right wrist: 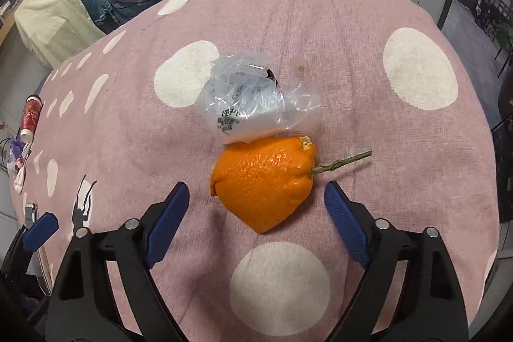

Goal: Collect trash
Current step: 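Move both open tools back toward the orange and plastic bag, then grasp the orange with the right tool while the left tool grasps the clear plastic bag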

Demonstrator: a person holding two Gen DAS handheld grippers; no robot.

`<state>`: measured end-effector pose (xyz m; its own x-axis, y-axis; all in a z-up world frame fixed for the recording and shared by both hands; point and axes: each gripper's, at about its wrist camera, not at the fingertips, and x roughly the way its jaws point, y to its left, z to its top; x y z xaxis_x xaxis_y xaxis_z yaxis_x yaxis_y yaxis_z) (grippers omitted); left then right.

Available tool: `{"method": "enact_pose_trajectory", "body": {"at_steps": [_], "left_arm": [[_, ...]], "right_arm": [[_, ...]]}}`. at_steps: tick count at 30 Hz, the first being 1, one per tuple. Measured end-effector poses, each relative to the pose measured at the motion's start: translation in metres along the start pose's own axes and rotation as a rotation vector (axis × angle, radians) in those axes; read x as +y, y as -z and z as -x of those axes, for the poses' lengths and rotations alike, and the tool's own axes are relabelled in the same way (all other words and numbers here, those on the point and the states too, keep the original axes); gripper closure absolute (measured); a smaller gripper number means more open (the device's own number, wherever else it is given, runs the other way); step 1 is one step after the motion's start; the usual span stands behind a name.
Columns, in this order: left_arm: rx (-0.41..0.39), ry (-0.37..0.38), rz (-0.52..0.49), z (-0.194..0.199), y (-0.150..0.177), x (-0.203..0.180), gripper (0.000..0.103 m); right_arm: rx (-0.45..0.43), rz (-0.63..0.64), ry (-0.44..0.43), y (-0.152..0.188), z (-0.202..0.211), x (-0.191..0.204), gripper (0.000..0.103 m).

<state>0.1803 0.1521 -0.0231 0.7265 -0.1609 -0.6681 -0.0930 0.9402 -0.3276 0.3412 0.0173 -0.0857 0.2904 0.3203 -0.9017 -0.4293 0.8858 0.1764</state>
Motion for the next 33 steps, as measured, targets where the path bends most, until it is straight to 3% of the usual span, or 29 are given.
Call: {"method": "enact_pose_trajectory", "body": {"at_steps": [4,7,13,25,29,33], "left_arm": [[0.009,0.003,-0.013,-0.009,-0.008,0.002,0.006],[0.016,0.002,-0.019,-0.017,-0.013,0.002,0.006],[0.041,0.002,-0.042,-0.036,-0.02,0.0,0.006],[0.21,0.103,-0.234,-0.088,-0.008,-0.063,0.008],[0.262,0.095,-0.237,-0.104,-0.006,-0.066,0.032],[0.281,0.07,-0.21,-0.111,-0.012,-0.064,0.034]], "right_arm": [[0.002,0.012,0.008,0.002,-0.006,-0.001,0.044],[-0.009,-0.015,-0.02,0.006,0.003,-0.01,0.052],[-0.097,0.013,0.014,0.031,0.049,-0.021,0.054],[-0.258,-0.149,-0.001,0.072,0.131,-0.083,0.054],[-0.3,-0.165,0.051,0.083,0.141,-0.092,0.054],[-0.307,-0.186,0.046,0.096,0.145,-0.099,0.054]]}}
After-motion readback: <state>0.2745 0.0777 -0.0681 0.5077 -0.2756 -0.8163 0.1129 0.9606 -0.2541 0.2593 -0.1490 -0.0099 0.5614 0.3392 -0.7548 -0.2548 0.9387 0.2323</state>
